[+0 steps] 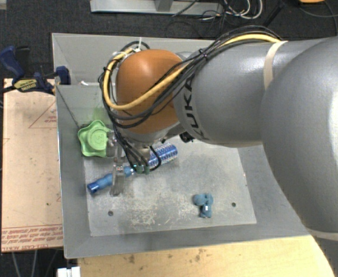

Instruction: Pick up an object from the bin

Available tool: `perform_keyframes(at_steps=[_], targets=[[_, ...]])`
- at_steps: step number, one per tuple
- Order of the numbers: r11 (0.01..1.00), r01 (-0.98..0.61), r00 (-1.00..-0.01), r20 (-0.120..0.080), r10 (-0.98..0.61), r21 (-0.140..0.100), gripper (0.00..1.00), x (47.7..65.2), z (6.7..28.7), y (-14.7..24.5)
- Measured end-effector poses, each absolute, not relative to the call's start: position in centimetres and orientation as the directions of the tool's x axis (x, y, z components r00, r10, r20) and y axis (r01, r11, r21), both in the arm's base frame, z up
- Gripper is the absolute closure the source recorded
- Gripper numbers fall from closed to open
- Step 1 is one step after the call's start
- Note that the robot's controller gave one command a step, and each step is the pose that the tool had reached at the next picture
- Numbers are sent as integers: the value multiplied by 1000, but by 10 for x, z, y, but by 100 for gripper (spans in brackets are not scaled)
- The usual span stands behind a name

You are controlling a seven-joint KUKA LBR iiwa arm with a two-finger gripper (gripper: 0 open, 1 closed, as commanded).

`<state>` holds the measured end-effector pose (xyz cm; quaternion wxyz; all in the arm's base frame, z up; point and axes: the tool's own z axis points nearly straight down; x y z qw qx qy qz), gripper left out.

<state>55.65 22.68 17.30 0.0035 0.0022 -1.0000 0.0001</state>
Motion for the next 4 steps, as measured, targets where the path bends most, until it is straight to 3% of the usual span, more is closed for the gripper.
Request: perform_keyframes(at_steps=[1, 2, 3, 4], targets=[[981, -195, -981, 4, -195, -1, 0, 589, 66, 145], [993, -114, -993, -5, -114, 2, 0, 590, 101, 142], [996, -93, -996, -3, -93, 0, 0, 594, 109, 108], [998, -67, -998, 3, -67, 2, 0, 597, 68, 109]])
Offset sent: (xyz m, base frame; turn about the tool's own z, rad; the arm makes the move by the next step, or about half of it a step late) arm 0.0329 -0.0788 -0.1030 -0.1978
